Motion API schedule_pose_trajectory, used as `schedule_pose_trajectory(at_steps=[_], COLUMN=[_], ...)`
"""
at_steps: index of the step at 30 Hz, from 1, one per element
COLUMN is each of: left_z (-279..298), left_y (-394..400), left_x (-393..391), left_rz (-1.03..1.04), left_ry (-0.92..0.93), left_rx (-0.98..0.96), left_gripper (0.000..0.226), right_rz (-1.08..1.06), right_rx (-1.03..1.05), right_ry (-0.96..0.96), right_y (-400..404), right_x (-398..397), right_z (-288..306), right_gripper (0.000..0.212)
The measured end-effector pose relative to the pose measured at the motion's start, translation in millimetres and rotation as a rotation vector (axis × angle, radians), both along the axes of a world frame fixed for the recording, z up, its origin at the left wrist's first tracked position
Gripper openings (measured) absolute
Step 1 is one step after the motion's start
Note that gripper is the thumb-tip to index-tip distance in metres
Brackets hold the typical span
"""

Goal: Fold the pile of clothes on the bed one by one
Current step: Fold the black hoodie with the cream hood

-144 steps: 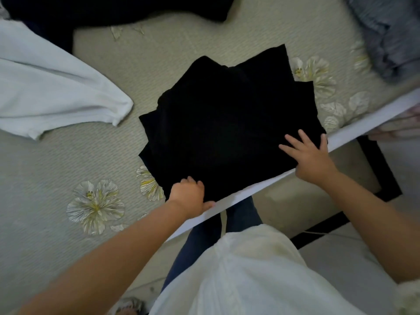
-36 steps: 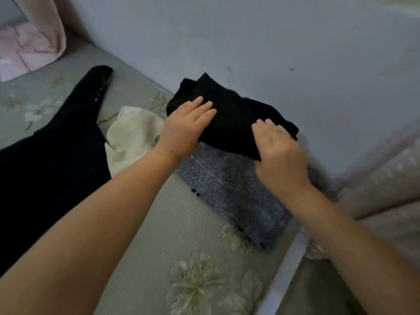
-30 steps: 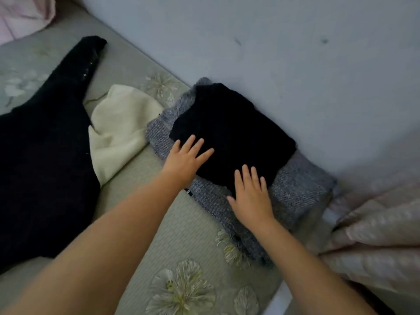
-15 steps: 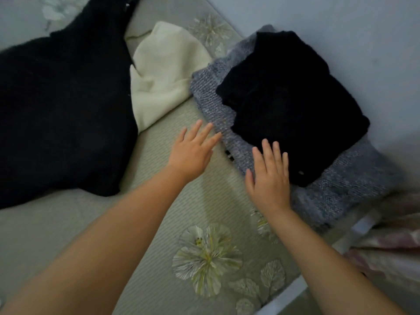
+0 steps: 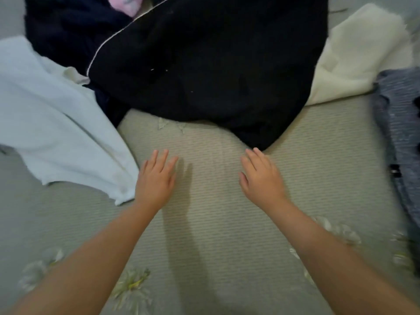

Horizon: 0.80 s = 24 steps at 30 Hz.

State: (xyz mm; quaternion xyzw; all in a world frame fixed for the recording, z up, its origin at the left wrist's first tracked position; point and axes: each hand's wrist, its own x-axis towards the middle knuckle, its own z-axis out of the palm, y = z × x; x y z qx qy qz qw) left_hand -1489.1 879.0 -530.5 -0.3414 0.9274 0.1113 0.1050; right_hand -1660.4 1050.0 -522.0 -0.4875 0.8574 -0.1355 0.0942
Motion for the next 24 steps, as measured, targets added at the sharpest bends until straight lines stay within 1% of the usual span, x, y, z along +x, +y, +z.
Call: schedule_pose_trajectory(at_steps=[3, 5, 8, 9, 11, 13, 15, 16, 18, 19, 21, 24], left_z=[-6.4, -14.3, -32.2, -38.8, -47.7, -53.9, -58.9, -60.1, -60.3, -59.4, -53.9, -43.9], left_y=[-25.9, -39.5, -45.7, -47.5, -49.6, -46.4, -47.3, -47.9, -50.0, -50.5, -50.3, -51.3], left_x=[51.2, 73.8, 84.6, 85.8, 84.9, 85.5, 87.5, 88.0, 87.1, 86.6, 86.2, 87.6], left_rz=[0.098, 0.114, 0.065, 0.067, 0.057, 0.019, -0.003, -0.010, -0.026, -0.032, -0.025, -0.020], left_ry=[0.050, 0.033, -0.074, -0.087, -0.014, 0.096, 0.150, 0.151, 0.139, 0.117, 0.051, 0.044], left_rx=[-0.015, 0.034, 0.118, 0.135, 0.112, 0.038, -0.021, -0.016, -0.016, -0.009, 0.055, 0.129], left_gripper=[0.047, 0.051, 0.087, 0.092, 0.088, 0.073, 0.067, 0.065, 0.063, 0.064, 0.073, 0.088], right_rz=[0.061, 0.018, -0.131, -0.169, -0.237, -0.337, -0.419, -0.416, -0.340, -0.303, -0.263, -0.213], right_rx=[0.046, 0.124, 0.287, 0.320, 0.347, 0.378, 0.443, 0.472, 0.485, 0.478, 0.461, 0.416], right_ry=[0.032, 0.057, 0.084, 0.100, 0.150, 0.180, 0.196, 0.214, 0.259, 0.262, 0.221, 0.143], right_y=[-39.6, -63.8, -89.6, -98.0, -111.5, -121.3, -126.5, -127.6, -128.6, -128.4, -121.5, -93.4], right_x=[30.0, 36.0, 18.2, 11.1, -5.5, -23.4, -39.4, -45.4, -49.7, -48.9, -40.4, -14.3], right_z=[-9.0, -16.5, -26.7, -29.1, -32.0, -33.0, -34.4, -34.7, -33.9, -31.8, -25.9, -19.1], right_gripper=[0.047, 0.056, 0.066, 0.068, 0.070, 0.071, 0.064, 0.054, 0.032, 0.028, 0.029, 0.029])
